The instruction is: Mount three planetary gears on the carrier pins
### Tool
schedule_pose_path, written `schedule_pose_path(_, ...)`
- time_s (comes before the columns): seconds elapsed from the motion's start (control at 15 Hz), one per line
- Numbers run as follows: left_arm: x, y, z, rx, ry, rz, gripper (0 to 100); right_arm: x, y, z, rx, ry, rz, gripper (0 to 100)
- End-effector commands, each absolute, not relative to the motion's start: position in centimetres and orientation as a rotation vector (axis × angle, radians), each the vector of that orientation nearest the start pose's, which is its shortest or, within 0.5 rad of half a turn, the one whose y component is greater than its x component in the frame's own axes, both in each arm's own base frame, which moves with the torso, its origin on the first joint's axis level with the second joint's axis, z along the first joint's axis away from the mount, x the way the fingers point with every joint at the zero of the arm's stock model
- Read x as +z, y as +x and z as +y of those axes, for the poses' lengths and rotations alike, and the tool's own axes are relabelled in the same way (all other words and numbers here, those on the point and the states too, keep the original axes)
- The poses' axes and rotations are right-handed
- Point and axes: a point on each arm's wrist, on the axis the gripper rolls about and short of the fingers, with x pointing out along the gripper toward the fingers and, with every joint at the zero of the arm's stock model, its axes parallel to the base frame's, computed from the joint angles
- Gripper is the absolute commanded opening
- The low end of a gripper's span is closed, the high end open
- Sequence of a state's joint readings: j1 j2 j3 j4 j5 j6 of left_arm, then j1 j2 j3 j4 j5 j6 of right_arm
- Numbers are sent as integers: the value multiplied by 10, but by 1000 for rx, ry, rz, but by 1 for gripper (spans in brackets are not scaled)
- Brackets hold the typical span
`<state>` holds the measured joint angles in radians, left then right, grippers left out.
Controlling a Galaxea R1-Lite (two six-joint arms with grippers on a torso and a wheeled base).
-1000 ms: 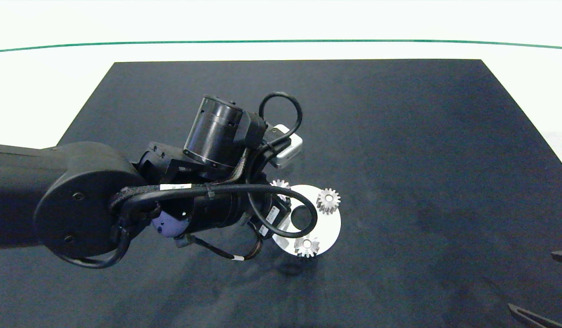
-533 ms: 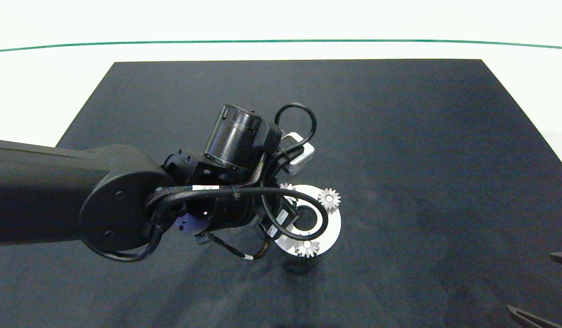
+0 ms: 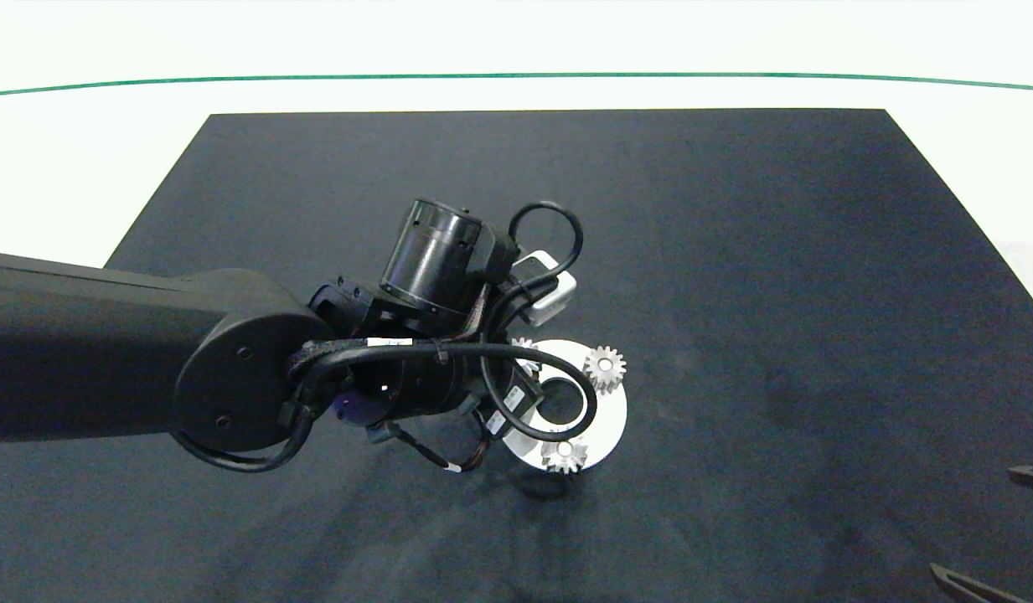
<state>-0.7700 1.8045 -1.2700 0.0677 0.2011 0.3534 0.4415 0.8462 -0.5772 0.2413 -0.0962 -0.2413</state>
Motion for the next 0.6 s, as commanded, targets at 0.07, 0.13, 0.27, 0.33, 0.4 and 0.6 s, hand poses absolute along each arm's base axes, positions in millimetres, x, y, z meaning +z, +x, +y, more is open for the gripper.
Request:
schedule_pose_path(0.07,211,250,-233,-640,626,438,0,200,73,32,397,-373,457,100)
schedule_pose_path(0.13,210,251,-232,-639,628,439,0,200,73,32,399,-372,457,100)
schedule_pose_path(0.27,209,252,-231,-634,626,444,0,200,73,32,399,-374,457,100)
schedule_pose_path(0.33,209,252,-231,-636,626,444,0,200,73,32,399,-374,458,100)
schedule_pose_path(0.4,209,251,-232,-638,627,445,0,200,73,32,399,-374,458,100)
schedule_pose_path(0.6,207,250,-232,-641,628,448,0,200,73,32,399,-373,459,100)
